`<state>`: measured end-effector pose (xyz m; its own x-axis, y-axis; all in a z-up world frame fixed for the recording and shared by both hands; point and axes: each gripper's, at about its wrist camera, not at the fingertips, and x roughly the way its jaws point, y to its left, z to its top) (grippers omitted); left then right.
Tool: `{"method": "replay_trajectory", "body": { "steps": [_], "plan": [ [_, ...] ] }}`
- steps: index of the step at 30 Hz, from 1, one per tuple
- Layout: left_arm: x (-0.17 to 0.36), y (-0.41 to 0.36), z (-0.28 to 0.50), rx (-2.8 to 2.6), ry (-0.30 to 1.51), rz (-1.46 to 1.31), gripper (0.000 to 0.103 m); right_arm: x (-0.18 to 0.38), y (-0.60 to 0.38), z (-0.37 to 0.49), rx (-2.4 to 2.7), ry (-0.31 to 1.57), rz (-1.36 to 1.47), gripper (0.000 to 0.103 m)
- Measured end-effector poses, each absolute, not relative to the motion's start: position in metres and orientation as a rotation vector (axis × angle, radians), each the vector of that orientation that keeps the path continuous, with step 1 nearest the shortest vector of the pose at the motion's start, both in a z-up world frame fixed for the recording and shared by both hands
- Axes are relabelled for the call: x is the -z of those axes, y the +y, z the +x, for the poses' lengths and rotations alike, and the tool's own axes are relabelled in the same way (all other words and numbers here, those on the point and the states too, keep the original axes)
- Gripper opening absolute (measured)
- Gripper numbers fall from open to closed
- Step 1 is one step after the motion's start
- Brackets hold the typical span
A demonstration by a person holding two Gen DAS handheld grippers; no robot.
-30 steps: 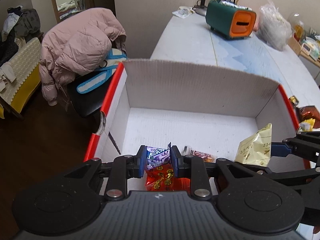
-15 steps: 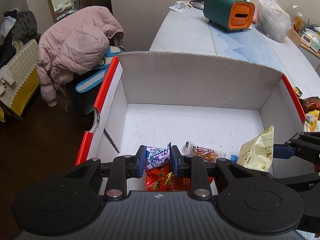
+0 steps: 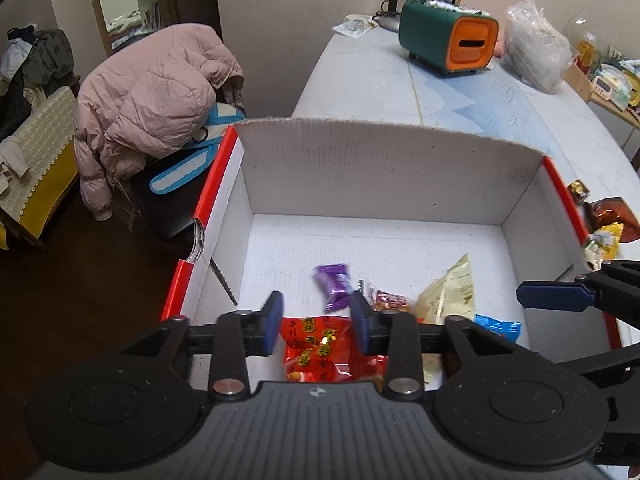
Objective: Organize snacks
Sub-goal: 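Carry the purple candy and pale yellow bag into the box and open both tools, then withdraw both tools from the box toward the remaining snacks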
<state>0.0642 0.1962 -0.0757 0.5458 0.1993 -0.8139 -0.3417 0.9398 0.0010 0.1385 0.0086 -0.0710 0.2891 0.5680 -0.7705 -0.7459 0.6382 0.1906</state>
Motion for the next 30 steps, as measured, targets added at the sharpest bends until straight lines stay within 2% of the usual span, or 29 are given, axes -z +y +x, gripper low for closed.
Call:
{"method": "replay_trajectory", "body": {
  "steps": [1, 6, 10, 15, 23, 28, 30],
  "plan": [
    [0.074, 0.195, 0.063, -0.318, 0.933, -0.169, 0.044, 0.069, 0.007, 0.137, -0.889, 0.921, -0.217, 0.065],
    [0.062, 0.187, 0.057, -0.297, 0.908, -0.168, 0.045, 0.056, -0.002, 0.13, -0.891, 0.896, -0.19, 0.071],
    [0.053, 0.179, 0.051, -0.275, 0.882, -0.167, 0.051, 0.044, -0.014, 0.126, -0.891, 0.869, -0.163, 0.075],
    [0.043, 0.168, 0.045, -0.235, 0.855, -0.157, 0.053, 0.033, -0.03, 0.12, -0.885, 0.849, -0.129, 0.08],
    [0.027, 0.143, 0.036, -0.184, 0.796, -0.146, 0.066, 0.015, -0.063, 0.107, -0.863, 0.778, -0.109, 0.089],
    [0.017, 0.125, 0.035, -0.154, 0.767, -0.143, 0.068, 0.008, -0.093, 0.109, -0.838, 0.755, -0.066, 0.093],
    [0.014, 0.118, 0.035, -0.143, 0.759, -0.144, 0.072, 0.006, -0.106, 0.11, -0.823, 0.745, -0.054, 0.097]
  ]
}}
